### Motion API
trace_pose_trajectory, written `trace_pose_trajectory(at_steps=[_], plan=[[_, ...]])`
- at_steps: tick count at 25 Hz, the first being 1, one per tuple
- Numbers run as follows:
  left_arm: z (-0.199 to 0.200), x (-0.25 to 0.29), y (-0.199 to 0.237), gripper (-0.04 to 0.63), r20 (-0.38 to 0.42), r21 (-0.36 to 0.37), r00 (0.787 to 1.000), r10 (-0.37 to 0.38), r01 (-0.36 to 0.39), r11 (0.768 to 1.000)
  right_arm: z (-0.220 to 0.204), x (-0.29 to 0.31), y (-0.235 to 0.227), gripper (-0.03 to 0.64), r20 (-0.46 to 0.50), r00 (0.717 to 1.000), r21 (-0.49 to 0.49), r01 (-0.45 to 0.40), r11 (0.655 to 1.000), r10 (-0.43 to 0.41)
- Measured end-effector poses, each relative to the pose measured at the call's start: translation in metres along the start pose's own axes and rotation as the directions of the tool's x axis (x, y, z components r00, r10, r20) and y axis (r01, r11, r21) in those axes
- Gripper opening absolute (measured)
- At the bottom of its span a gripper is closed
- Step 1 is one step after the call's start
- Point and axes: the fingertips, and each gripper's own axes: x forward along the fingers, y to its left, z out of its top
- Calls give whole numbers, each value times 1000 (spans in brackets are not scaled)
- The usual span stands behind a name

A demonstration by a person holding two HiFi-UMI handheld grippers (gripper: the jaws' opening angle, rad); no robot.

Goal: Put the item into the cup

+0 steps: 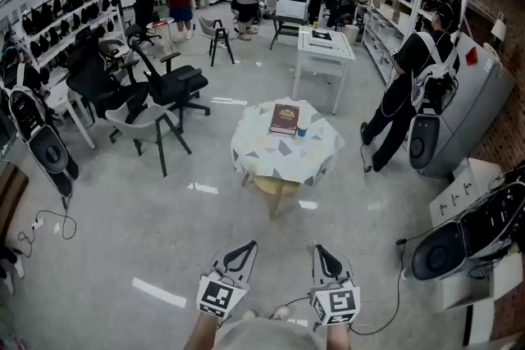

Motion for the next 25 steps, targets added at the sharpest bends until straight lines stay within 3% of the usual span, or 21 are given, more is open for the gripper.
trace_pose_trajectory(at_steps=[13,25], plan=[[-8,16,35,12,17,-29,998,-66,67,997,-3,38,19,5,-10,999,2,52,999,-52],[-25,85,62,12,-14,-44,998,-62,61,997,-11,103,-27,5,-31,998,-9,48,999,-48]])
